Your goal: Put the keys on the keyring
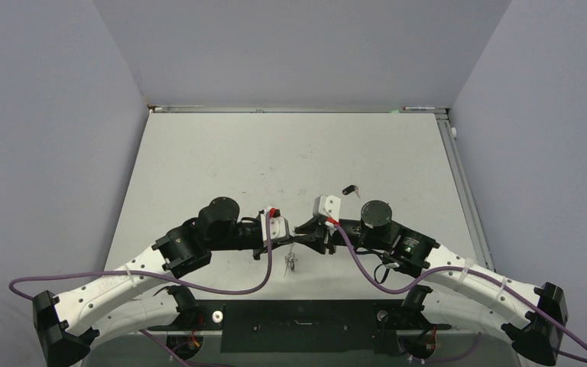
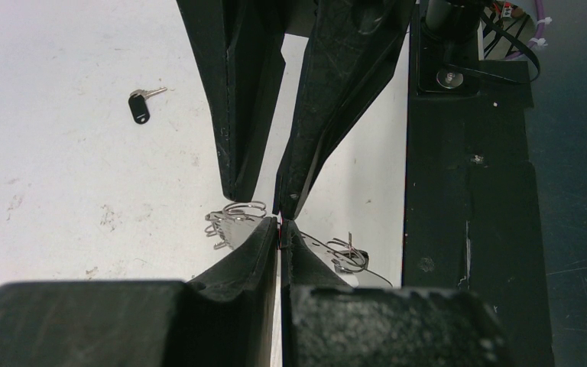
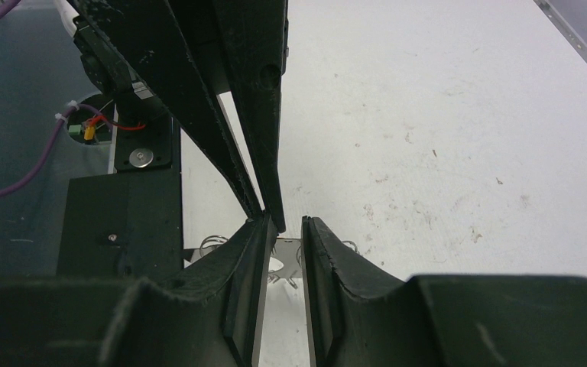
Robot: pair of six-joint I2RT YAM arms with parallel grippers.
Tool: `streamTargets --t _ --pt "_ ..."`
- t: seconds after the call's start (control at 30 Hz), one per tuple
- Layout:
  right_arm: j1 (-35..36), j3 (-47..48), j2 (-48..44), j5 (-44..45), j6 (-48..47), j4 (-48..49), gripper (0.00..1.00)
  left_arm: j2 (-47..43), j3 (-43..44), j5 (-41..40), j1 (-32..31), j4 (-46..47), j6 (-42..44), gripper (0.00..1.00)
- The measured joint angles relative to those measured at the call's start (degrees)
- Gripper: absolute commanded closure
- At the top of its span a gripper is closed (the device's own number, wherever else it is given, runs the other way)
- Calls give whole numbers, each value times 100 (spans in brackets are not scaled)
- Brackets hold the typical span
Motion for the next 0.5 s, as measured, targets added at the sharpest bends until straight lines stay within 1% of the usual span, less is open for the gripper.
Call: streamTargets --t 0.4,0.43,0.5 --pt "0 -238 -153 -2 192 181 78 0 -22 0 -11 2 0 100" --pt "0 -247 -153 -9 214 188 77 -2 -28 0 -11 2 0 100" --pt "0 -278 -155 -42 243 216 70 -2 -39 2 -11 0 0 100"
